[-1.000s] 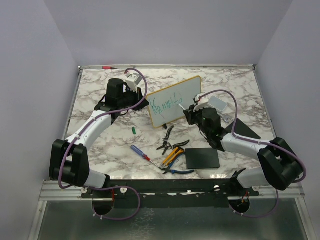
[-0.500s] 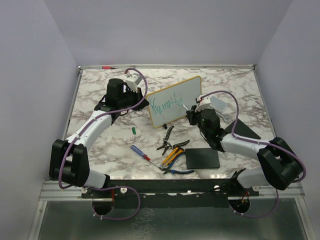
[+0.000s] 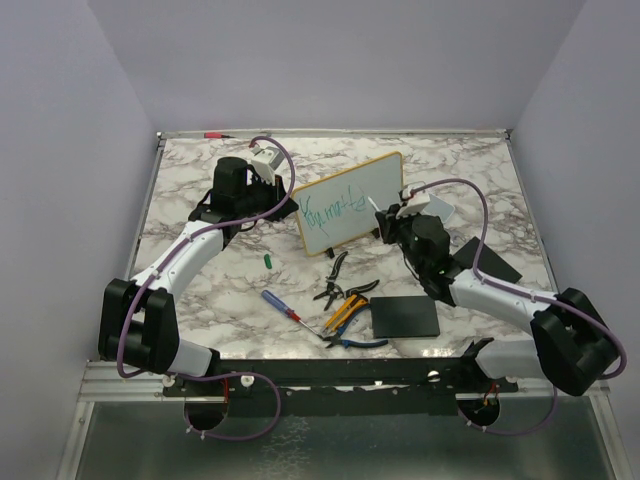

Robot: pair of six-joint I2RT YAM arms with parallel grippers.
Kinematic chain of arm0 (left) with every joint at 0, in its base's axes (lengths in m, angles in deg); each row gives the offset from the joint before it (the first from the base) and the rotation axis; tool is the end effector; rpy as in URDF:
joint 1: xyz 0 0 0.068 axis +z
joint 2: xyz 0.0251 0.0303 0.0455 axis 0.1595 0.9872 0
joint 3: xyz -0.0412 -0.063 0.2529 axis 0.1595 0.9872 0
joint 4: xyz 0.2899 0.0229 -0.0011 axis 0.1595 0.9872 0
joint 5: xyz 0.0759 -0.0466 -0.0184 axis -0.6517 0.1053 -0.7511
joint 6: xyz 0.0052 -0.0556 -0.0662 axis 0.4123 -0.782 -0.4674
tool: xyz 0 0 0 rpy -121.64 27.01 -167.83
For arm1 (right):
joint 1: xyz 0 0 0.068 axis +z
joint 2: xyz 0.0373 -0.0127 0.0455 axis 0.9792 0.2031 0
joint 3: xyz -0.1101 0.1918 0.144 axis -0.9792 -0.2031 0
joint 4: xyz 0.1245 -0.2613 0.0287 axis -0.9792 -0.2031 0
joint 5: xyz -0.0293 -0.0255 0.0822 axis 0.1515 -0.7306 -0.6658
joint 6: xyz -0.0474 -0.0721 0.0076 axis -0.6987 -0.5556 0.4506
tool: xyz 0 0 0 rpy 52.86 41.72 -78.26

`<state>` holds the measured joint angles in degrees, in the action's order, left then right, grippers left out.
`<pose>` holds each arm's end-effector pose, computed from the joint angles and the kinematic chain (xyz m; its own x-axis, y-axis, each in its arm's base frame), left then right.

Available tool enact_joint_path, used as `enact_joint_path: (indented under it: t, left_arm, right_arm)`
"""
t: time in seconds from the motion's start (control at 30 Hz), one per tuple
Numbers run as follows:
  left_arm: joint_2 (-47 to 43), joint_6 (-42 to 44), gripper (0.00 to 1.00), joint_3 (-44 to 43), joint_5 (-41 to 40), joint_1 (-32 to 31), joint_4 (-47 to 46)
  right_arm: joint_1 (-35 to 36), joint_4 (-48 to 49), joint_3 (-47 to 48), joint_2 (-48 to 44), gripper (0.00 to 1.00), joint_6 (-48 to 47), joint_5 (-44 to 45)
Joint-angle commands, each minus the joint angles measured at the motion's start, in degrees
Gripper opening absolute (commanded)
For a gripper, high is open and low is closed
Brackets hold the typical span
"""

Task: Write a sentence on the whiteboard
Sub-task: Write on the whiteboard at the whiteboard stand.

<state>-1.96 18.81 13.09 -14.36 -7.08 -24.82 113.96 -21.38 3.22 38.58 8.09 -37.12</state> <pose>0.3556 -0.1441 0.2448 -0.5393 0.0254 -0.8418 0.6009 0.7119 -0.3635 0.2863 0.1800 0.1961 -0.1672 0.0473 -0.9848 -0.3233 0.9410 0.1001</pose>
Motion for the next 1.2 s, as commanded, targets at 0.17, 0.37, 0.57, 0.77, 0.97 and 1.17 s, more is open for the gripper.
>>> enact_joint_path:
  t: [0.17, 0.37, 0.57, 0.77, 0.97, 1.17]
  left_arm:
    - [-1.36, 1.33, 0.04, -0.55, -1.06, -0.12, 0.17]
    - [-1.45, 1.37, 0.04, -0.56, -0.95, -0.11, 0.13]
    - [-1.44, 1.33, 0.04, -0.56, -0.95, -0.21, 0.16]
    - [-1.35, 1.38, 0.04, -0.56, -1.01, -0.14, 0.19]
    - [-1.34, 1.34, 0.04, -0.59, -0.95, -0.16, 0.19]
    - [-1.35, 1.33, 0.04, -0.65, -0.95, -0.18, 0.20]
  right_arm:
    - [-0.02, 0.97, 5.88, 3.11, 0.01, -2.84, -1.08]
    - [0.00, 1.33, 6.49, 5.21, 0.01, -2.28, -1.66]
    - [-0.21, 1.20, 6.67, 6.44, 0.01, -2.12, 0.13]
    - [-1.19, 0.59, 5.94, 5.88, 0.01, -1.62, 1.93]
    - [-1.58, 0.19, 4.90, 5.50, 0.01, -1.23, 2.05]
    - [-1.58, -0.69, 4.06, 6.10, 0.01, -0.34, 0.56]
